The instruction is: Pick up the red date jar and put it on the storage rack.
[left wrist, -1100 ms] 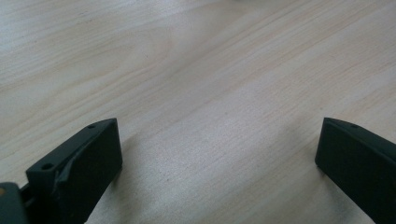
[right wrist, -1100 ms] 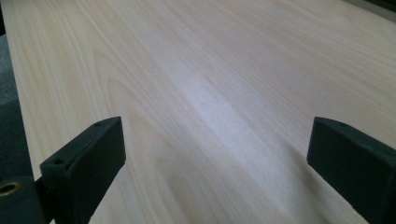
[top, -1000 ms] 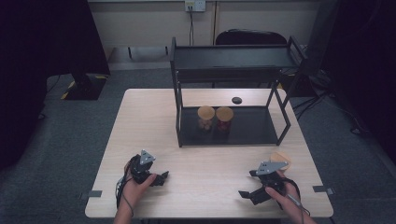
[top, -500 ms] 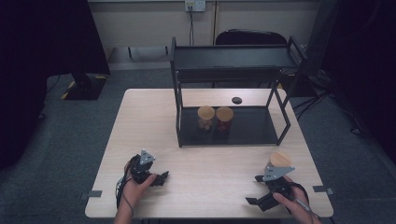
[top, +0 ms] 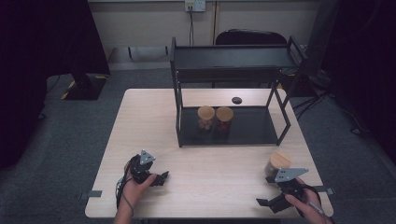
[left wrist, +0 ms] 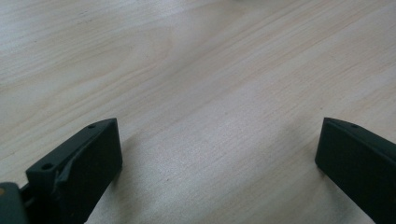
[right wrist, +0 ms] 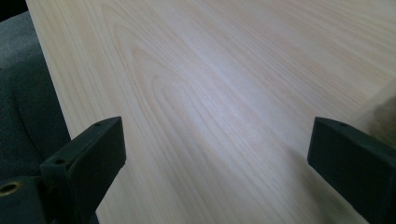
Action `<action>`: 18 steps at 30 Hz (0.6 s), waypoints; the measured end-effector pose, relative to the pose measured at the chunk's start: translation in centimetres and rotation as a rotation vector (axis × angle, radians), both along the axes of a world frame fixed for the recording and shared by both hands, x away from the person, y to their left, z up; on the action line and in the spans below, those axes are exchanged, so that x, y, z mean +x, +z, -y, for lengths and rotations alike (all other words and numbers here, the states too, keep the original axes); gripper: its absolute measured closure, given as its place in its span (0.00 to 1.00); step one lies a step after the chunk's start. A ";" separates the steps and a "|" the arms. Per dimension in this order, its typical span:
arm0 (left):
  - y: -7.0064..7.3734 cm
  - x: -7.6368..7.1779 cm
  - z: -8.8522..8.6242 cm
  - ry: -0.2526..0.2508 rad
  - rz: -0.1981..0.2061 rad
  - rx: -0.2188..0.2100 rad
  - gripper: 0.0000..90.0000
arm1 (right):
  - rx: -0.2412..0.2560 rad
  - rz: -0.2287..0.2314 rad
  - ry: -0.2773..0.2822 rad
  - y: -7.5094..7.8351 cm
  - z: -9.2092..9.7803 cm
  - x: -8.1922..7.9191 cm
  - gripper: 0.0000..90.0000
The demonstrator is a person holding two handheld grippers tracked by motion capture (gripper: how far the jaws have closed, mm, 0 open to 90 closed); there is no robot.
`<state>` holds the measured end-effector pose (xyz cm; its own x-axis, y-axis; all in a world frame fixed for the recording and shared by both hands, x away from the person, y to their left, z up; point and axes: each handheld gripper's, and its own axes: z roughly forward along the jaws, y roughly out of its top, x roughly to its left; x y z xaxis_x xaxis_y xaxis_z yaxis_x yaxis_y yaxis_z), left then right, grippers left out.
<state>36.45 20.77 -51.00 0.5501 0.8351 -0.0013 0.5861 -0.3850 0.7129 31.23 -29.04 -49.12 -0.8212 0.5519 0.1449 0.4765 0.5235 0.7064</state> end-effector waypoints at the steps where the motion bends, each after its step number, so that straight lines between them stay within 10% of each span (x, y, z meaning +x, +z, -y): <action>1: 0.0 0.0 0.0 0.000 0.000 0.000 0.00 | -0.002 0.003 -0.009 0.0 0.3 -0.1 0.04; 18: 0.0 0.0 0.0 -0.001 -0.001 0.001 0.00 | -0.003 0.003 -0.060 -0.1 3.3 -0.5 0.04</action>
<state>36.46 20.77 -50.99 0.5505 0.8348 -0.0011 0.5865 -0.3858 0.7122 30.69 -32.39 -49.25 -0.7872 0.6004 0.1404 0.5047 0.4965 0.7062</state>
